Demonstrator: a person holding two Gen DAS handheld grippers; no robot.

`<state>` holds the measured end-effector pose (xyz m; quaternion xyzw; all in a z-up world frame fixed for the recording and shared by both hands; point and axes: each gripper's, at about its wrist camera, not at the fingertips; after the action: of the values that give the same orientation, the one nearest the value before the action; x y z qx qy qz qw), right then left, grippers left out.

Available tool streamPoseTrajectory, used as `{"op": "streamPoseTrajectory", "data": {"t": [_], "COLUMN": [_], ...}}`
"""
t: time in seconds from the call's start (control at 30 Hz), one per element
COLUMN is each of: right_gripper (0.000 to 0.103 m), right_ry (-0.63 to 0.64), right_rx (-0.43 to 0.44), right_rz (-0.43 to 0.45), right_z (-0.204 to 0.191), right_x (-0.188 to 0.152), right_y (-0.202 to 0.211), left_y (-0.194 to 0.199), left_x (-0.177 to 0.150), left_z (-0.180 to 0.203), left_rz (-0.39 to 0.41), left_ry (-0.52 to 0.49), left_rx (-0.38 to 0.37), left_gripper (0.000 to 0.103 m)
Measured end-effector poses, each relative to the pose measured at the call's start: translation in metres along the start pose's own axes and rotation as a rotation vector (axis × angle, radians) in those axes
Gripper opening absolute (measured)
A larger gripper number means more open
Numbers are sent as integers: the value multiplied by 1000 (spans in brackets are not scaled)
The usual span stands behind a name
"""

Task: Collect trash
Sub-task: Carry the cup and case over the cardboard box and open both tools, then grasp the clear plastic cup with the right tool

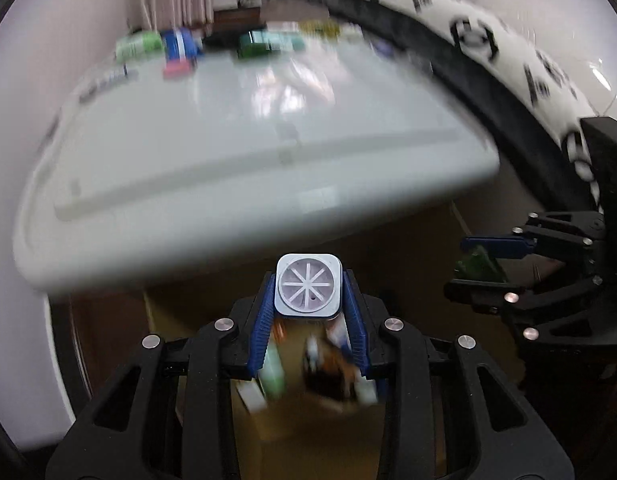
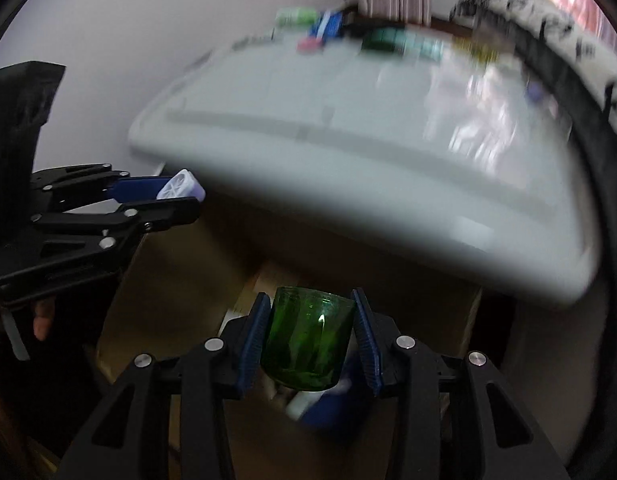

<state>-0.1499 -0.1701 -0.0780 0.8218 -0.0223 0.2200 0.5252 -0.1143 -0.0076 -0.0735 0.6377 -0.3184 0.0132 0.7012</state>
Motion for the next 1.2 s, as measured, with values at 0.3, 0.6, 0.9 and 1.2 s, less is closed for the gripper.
{"op": "streamPoseTrajectory", "data": {"t": [0.3,0.6,0.9,1.2], "right_gripper": [90,97,97,97], "right_ry": [20,-24,-119,-173], "right_rx": [-77,-143,-377,-469], "right_rz": [97,252,349,235], "right_z": [-3,22,139,231], "right_x": [8,48,153,196], "right_y": [16,59,76,44], "left_y": [39,62,49,-4], "left_x": [-1,48,132,123], "left_z": [-12,-15,-5,-19], "left_rz": [143,295,434,319], "left_ry": [106,84,153,176], "left_rx": [69,163,85,82], "left_gripper": [82,89,89,89]}}
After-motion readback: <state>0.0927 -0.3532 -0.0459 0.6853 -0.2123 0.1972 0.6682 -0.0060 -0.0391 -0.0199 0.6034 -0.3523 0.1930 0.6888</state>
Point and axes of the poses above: each gripper's, at about its wrist camera, not at the fingertips, and y roughly against the way its jaws point, z to its right, x to its top, and after that the axes turned 12 degrees about x, right-handed
